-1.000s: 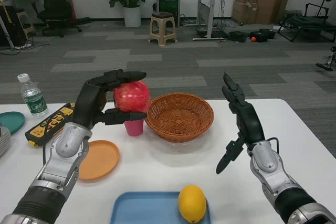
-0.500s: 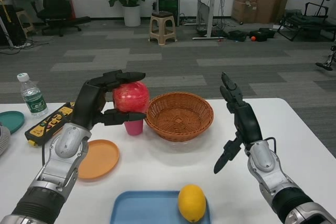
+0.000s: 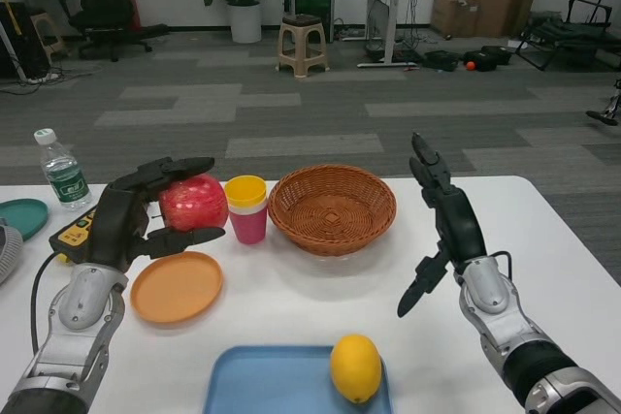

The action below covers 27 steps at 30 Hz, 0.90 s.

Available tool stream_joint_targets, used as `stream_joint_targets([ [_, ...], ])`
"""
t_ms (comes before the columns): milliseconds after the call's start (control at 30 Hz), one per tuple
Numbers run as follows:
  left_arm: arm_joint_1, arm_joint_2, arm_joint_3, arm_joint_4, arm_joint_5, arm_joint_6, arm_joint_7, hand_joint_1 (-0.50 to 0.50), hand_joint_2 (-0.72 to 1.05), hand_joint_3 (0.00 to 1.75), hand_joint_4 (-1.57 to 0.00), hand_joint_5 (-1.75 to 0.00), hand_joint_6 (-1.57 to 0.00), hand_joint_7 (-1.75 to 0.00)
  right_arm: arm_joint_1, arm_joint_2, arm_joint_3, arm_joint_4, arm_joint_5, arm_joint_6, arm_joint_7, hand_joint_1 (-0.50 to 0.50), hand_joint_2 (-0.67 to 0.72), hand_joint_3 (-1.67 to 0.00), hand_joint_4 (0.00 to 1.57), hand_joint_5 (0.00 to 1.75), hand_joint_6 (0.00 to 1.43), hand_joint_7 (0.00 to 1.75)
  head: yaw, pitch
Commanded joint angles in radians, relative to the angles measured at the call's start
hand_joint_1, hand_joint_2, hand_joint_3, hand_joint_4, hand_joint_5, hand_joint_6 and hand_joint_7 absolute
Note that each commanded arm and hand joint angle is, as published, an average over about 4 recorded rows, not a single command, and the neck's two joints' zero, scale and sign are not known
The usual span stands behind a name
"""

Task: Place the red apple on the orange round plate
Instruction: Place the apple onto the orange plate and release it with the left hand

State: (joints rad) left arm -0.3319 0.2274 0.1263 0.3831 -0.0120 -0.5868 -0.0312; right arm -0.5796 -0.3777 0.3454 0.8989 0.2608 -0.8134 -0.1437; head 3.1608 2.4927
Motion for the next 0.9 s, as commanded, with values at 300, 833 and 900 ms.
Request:
stream_joint_targets([
  [300,-0.006,0.004,0.062,0.262,0.0,-0.053,0.021,-0.5,1.05,0.09,-1.38,-1.75,-1.07,-0.35,-0.005,-0.008,0.002,0.003,0.004,-0.001,-0.005,-0.36,0.71,0.0,0.0,0.0,0.0,0.03,0.009,-0.004],
  [833,-0.332,0.053,-0.004,0.919,0.077,-0.026,0.057,-0.5,1.05,0.09,-1.35,-1.75,-1.08,-0.35,0.004,-0.001,0.02,-0.026,0.005,-0.001,-0.005,-0.38,0.72,0.0,0.0,0.0,0.0,0.03,0.015,-0.012],
  [900,-0.334,0.054,-0.003,0.931,0.096,-0.009,0.066,-0.5,1.05,0.09,-1.35,-1.75,-1.09,-0.35,0.007,-0.001,0.023,-0.03,0.005,-0.002,-0.005,-0.35,0.72,0.0,0.0,0.0,0.0,0.02,0.018,-0.014],
])
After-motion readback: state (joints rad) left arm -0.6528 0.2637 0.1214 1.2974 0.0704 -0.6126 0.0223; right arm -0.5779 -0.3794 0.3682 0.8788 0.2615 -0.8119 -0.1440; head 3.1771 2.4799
